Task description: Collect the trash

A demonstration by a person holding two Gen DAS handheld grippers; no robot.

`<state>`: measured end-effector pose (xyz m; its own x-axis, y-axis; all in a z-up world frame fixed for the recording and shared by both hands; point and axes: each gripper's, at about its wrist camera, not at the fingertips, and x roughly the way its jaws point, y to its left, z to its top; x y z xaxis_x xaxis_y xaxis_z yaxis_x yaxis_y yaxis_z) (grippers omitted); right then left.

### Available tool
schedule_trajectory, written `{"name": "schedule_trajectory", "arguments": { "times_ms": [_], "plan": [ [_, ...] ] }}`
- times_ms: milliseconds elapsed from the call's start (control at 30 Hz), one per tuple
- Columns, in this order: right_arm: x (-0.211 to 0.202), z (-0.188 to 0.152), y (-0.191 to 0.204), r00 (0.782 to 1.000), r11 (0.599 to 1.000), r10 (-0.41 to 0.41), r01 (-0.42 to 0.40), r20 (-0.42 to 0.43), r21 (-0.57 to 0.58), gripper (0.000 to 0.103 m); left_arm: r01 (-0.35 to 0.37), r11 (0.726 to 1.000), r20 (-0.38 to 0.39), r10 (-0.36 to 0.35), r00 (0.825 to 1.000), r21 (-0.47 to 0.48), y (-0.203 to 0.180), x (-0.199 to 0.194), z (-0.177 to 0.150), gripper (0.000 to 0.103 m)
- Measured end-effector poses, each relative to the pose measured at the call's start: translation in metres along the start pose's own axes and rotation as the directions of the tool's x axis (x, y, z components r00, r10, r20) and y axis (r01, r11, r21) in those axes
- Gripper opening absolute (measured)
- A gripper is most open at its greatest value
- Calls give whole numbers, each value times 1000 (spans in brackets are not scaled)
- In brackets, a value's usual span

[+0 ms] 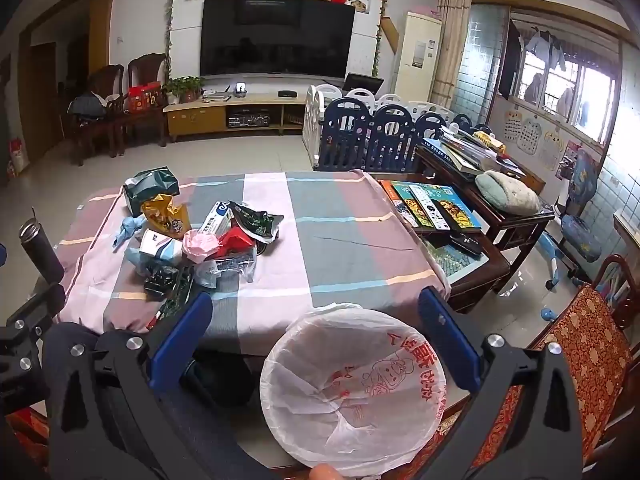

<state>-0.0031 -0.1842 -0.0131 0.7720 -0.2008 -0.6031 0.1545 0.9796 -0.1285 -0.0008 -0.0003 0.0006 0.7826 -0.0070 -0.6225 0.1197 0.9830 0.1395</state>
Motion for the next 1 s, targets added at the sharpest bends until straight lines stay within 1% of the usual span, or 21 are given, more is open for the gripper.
{"name": "schedule_trajectory", "arguments": {
  "times_ms": [233,367,1000],
  "plan": [
    [-1,2,3,1000,1000,-1,1,3,10,100,6,1000,-1,-6,1000,-4,1,0,0,100],
    [0,-1,-8,1000,999,15,-15,-6,34,100,15,1000,-3,-15,1000,-8,-2,6,-3,100],
    [3,1,-7,1000,999,16,-15,-13,36,100,20,1000,-5,-20,1000,-13,-2,4,-1,100]
  ]
}}
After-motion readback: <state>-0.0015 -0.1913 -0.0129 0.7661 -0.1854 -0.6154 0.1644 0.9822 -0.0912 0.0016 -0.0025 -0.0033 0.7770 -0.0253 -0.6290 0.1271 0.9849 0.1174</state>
